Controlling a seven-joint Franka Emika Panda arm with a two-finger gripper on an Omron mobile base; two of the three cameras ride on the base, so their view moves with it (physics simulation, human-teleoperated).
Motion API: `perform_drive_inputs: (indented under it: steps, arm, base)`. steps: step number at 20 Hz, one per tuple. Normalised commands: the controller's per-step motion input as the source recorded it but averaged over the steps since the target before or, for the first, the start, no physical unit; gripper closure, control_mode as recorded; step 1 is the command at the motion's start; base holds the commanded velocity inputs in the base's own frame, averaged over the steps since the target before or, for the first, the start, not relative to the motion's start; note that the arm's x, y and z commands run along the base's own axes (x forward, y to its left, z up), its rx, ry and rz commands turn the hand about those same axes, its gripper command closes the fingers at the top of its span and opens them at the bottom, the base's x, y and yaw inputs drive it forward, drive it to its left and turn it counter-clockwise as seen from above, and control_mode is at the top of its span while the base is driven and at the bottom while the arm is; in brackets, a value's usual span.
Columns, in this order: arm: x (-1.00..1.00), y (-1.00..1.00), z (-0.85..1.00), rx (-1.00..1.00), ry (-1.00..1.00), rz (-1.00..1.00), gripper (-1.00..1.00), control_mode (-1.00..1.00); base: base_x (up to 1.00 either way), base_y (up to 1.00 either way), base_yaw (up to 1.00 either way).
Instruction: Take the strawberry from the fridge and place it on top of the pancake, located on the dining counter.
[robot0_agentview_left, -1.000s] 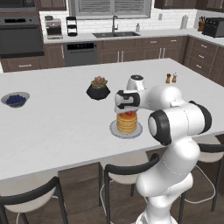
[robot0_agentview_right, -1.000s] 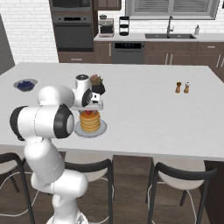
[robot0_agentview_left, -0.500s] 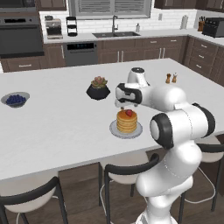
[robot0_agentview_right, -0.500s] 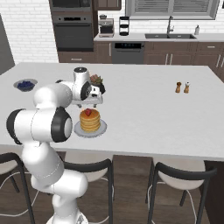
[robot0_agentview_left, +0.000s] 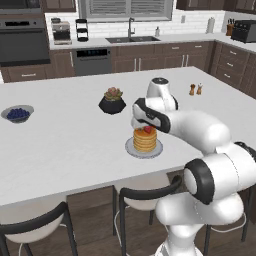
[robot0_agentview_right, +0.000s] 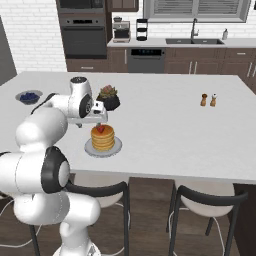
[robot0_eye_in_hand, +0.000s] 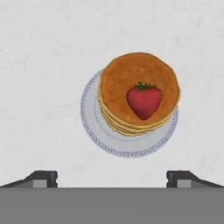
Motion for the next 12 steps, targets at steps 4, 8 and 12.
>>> perform_drive_inputs:
  steps: [4,8,12]
  arm:
    - [-1.00,0.58,0.11,-0.02,0.00,0.07,-1.00,-1.00]
    - [-1.00,0.79,0.01,-0.06,0.00,0.01,-1.00,-1.00]
    - [-1.00,0.69,-0.04,-0.07,0.00,0.00,-1.00,-1.00]
  base:
    - [0.00,0.00,0.00]
    - [0.00,0.00,0.00]
    - [0.00,0.00,0.00]
